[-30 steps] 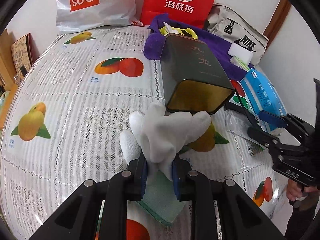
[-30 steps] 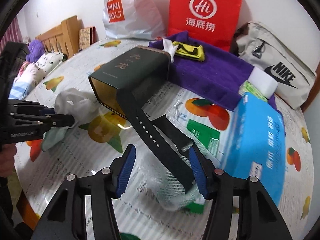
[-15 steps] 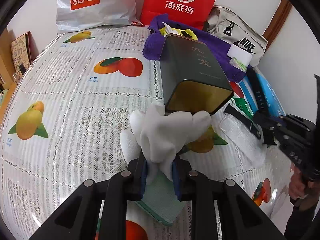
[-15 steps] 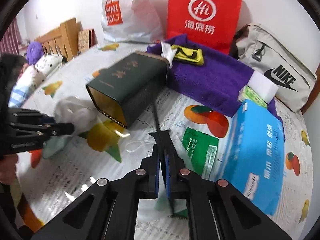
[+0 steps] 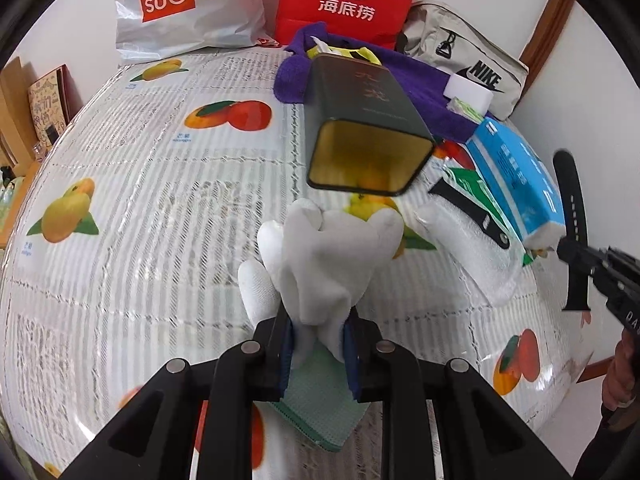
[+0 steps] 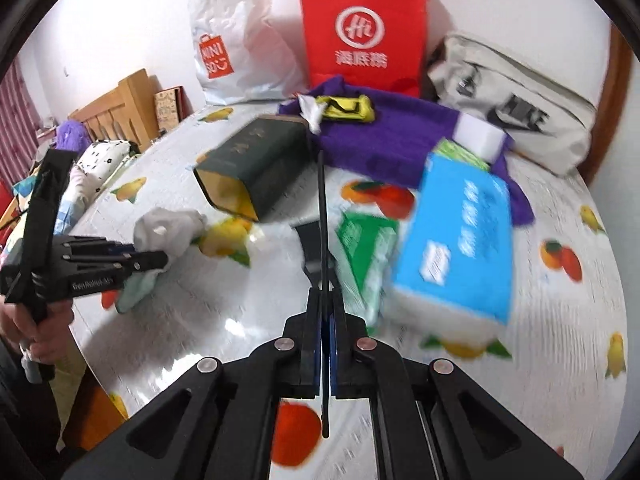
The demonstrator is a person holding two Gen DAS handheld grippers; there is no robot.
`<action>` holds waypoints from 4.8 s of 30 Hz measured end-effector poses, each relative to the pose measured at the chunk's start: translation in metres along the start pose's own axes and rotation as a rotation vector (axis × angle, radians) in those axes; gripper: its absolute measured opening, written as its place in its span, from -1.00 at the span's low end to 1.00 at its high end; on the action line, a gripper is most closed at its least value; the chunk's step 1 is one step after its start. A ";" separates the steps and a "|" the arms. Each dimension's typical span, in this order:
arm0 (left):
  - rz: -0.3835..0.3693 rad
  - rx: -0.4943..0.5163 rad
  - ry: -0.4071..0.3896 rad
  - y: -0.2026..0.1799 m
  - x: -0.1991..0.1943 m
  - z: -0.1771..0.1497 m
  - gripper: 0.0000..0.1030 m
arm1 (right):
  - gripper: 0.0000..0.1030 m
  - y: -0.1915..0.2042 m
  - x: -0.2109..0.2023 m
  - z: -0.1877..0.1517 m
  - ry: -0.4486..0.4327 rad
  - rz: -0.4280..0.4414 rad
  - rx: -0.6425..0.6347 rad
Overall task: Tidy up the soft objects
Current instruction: 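Grasp the black watch strap with the right gripper while the left holds the glove, then carry the white glove and black strap over the purple towel with both grippers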
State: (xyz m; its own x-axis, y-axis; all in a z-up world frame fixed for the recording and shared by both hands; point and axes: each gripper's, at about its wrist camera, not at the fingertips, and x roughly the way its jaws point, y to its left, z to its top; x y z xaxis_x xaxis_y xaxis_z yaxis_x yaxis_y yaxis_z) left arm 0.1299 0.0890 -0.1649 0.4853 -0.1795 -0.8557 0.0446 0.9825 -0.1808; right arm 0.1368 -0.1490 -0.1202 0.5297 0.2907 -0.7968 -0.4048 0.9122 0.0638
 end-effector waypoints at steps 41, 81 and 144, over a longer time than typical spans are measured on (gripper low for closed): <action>0.007 0.025 -0.076 -0.030 -0.036 0.028 -0.62 | -0.94 -0.048 -0.021 -0.048 0.044 0.113 0.056; -0.049 0.002 -0.061 -0.024 -0.034 0.023 -0.62 | -0.61 -0.029 -0.009 -0.057 0.050 0.002 0.074; -0.108 -0.037 -0.053 -0.048 0.063 0.256 -0.62 | -0.61 -0.161 0.108 0.197 -0.046 0.008 0.054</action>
State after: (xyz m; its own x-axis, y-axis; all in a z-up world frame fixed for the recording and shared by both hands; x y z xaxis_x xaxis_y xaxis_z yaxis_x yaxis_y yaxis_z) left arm 0.3816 0.0437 -0.0862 0.5248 -0.2801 -0.8039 0.0673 0.9550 -0.2888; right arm 0.4057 -0.2082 -0.0981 0.5610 0.3099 -0.7677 -0.3689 0.9237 0.1033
